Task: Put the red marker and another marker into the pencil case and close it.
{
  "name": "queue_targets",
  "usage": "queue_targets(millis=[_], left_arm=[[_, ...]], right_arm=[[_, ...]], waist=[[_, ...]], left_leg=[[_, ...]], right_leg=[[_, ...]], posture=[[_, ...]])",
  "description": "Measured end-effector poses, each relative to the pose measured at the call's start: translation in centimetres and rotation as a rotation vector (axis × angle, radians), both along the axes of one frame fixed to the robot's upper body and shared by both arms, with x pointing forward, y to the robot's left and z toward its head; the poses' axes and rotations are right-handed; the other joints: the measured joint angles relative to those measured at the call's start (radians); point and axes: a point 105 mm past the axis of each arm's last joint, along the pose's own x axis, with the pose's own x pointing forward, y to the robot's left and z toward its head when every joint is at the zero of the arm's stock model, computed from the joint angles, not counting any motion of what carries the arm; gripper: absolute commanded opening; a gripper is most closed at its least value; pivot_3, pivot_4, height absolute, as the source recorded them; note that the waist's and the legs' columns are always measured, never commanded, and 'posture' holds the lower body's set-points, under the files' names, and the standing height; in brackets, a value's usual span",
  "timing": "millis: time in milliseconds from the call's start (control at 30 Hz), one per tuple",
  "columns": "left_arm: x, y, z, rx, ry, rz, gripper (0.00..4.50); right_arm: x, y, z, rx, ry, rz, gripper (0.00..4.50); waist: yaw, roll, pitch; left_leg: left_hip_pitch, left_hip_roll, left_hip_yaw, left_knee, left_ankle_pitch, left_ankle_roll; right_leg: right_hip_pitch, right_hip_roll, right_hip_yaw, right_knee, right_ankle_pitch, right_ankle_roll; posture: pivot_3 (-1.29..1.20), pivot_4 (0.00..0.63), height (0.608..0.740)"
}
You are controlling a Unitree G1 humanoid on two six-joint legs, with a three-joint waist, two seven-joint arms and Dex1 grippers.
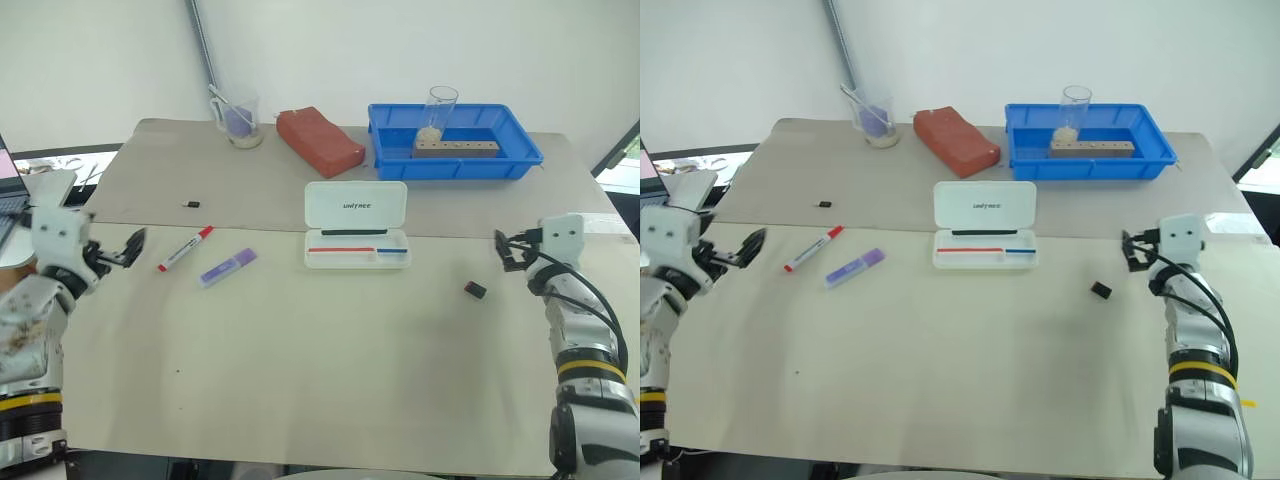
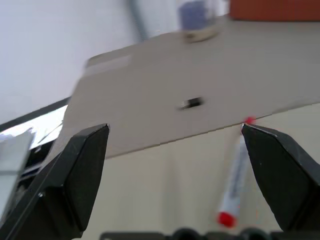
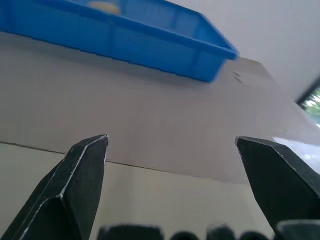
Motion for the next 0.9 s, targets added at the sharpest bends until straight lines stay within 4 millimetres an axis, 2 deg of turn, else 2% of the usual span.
queue_targets(millis=[100, 167, 267, 367, 467, 533, 633, 900], left_arm=[[0.9, -5.7, 1.5, 0.073, 0.042, -0.272, 4.48], [1.0, -7.9, 1.9, 0.099, 0.06, -0.383, 4.48], [1.4, -12.5, 1.8, 0.167, 0.081, -0.604, 4.48], [2.2, -17.5, -0.3, 0.219, 0.098, -0.812, 4.48], [2.5, -20.5, -3.4, 0.265, 0.162, -0.94, 4.48], [2.6, -21.8, -4.6, 0.301, 0.183, -1.002, 4.48], [2.9, -23.2, -5.3, 0.333, 0.179, -1.063, 4.48], [4.0, -24.0, -8.0, 0.36, 0.25, -1.086, 4.48]], right_arm=[[-1.7, 4.2, 0.4, 0.025, 0.065, 0.238, 4.5], [-2.6, 6.2, 1.1, 0.024, 0.09, 0.344, 4.5], [-4.7, 9.1, 2.2, 0.037, 0.13, 0.492, 4.5], [-6.4, 12.5, 2.9, 0.068, 0.161, 0.606, 4.5], [-7.5, 14.1, 3.1, 0.093, 0.177, 0.625, 4.5], [-7.7, 14.6, 2.8, 0.113, 0.186, 0.605, 4.5], [-8.3, 15.1, 2.7, 0.117, 0.196, 0.586, 4.5], [-9.4, 16.1, 3.3, 0.097, 0.214, 0.6, 4.5]], waist=[[0.009, 0.003, 0.0], [0.011, 0.004, 0.0], [0.016, 0.004, 0.0], [0.02, 0.005, 0.0], [0.019, 0.004, 0.0], [0.018, 0.003, 0.0], [0.02, 0.003, 0.001], [0.019, 0.002, 0.001]], left_leg=[[-0.001, -0.001, 0.001, 0.001, 0.0, 0.0], [-0.003, -0.001, 0.0, 0.002, 0.002, 0.002], [-0.005, -0.001, 0.0, 0.002, 0.003, 0.005], [-0.007, -0.001, -0.001, 0.005, 0.003, 0.005], [-0.013, -0.001, -0.001, 0.006, 0.003, 0.006], [-0.015, -0.001, -0.002, 0.007, 0.003, 0.006], [-0.015, -0.002, -0.003, 0.007, 0.004, 0.006], [-0.015, -0.002, -0.005, 0.008, 0.004, 0.006]], right_leg=[[-0.001, 0.0, 0.0, 0.0, 0.0, 0.0], [-0.003, 0.001, 0.001, 0.001, 0.0, 0.0], [-0.006, 0.003, 0.001, 0.001, 0.0, 0.0], [-0.007, 0.004, 0.001, 0.001, 0.0, 0.0], [-0.011, 0.004, 0.002, 0.001, 0.0, 0.0], [-0.013, 0.004, 0.002, 0.002, 0.0, 0.0], [-0.013, 0.005, 0.001, 0.002, 0.0, 0.0], [-0.013, 0.006, 0.001, 0.002, 0.0, 0.001]], posture=[[0.0, 0.15, 0.74], [0.0, 0.15, 0.74], [0.0, 0.15, 0.74], [0.0, 0.15, 0.74], [0.0, 0.15, 0.74], [0.0, 0.15, 0.74], [0.0, 0.15, 0.74], [0.0, 0.15, 0.74]])
